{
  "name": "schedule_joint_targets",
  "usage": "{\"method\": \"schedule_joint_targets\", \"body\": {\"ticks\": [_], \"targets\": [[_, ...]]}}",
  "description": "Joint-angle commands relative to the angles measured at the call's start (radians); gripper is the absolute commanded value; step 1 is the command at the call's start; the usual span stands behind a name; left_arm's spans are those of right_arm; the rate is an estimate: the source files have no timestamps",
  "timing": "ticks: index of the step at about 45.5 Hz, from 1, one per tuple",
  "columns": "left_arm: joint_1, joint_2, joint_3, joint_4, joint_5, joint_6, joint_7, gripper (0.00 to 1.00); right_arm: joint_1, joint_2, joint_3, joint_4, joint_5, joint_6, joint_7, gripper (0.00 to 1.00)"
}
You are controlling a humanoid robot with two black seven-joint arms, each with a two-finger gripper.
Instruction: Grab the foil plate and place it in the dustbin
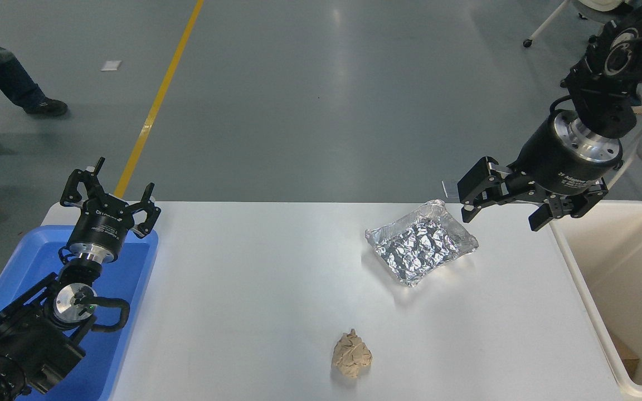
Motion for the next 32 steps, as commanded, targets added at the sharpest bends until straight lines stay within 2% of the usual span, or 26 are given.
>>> {"method": "schedule_joint_targets", "body": {"ticks": [1, 32], "targets": [[0.0, 0.0, 0.0, 0.0, 0.0, 0.0, 0.0, 0.99, 0.0, 0.005, -0.002, -0.001, 0.0, 0.001, 0.0, 1.0], [0.0, 0.0, 0.0, 0.0, 0.0, 0.0, 0.0, 0.99, -0.023, 0.044, 0.003, -0.014, 0.009, 0.0, 0.002, 1.0]]}}
